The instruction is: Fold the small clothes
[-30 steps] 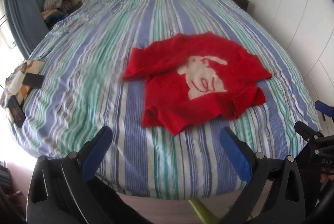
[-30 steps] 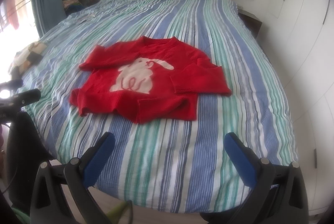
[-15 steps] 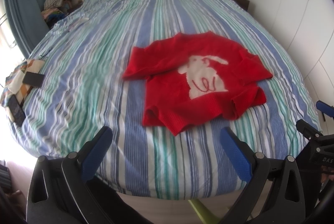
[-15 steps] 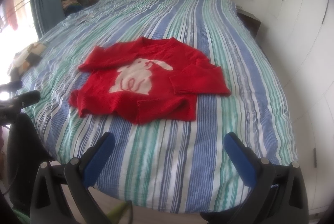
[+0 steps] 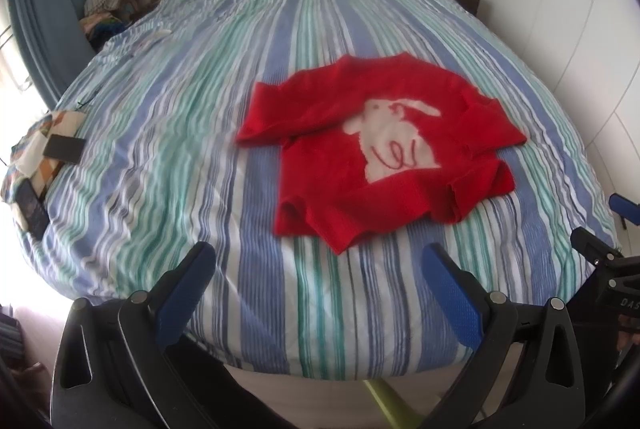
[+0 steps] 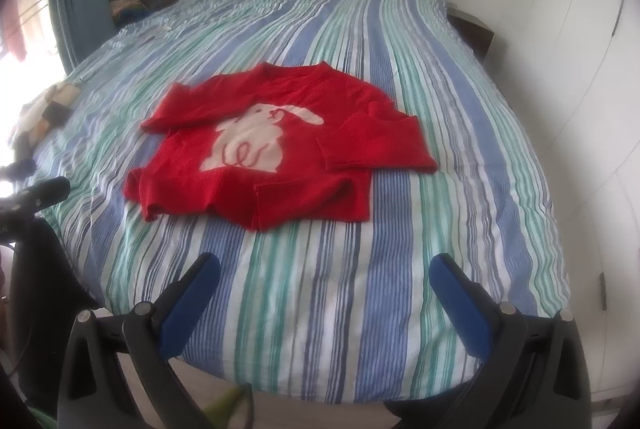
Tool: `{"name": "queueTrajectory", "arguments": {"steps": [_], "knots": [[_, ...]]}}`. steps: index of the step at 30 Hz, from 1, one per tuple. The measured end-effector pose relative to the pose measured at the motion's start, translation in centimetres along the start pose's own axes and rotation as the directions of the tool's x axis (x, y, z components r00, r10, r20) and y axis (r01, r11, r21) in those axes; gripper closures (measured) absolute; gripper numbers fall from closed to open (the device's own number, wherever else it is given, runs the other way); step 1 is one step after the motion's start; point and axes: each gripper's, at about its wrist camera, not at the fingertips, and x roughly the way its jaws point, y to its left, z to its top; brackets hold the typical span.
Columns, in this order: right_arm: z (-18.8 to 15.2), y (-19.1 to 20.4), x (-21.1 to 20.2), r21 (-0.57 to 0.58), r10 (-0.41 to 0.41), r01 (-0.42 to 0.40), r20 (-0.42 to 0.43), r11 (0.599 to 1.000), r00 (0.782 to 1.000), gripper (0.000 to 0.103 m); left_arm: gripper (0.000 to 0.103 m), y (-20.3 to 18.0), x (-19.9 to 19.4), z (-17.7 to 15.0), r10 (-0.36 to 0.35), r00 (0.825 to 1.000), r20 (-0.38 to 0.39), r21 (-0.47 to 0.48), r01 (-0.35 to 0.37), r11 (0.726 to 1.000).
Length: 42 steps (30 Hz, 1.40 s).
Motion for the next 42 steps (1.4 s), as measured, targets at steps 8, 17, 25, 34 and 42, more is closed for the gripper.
{"name": "queueTrajectory", "arguments": {"steps": [8,17,25,34,42], "knots": [[0.0,0.0,0.0,0.001,-0.004,0.004,0.002,1.000,1.000,0.000,0.001,0.1,0.1,0.0,-0.001,1.000,-0.001,-0.005,0.001,1.000],[0.0,0.0,0.0,0.001,-0.004,0.004,0.001,1.000,1.000,0.000,0.000,0.4,0.1,-0.2,-0.001,1.000,-0.004,-0.009,0.001,1.000],[0.0,-0.1,-0.1,0.003,-0.004,0.004,0.000,1.000,1.000,0.000,0.001,0.5,0.3,-0.3,-0.002,1.000,-0.008,-0.014,0.002,1.000],[0.0,-0.2,-0.1,0.005,-0.004,0.004,0.001,1.000,1.000,0.000,0.001,0.6,0.6,-0.4,-0.007,1.000,-0.016,-0.022,0.007,1.000],[0.0,-0.3,-0.1,0.005,-0.004,0.004,0.001,1.000,1.000,0.000,0.001,0.8,1.1,-0.6,-0.018,1.000,-0.026,-0.033,0.017,0.999]]}}
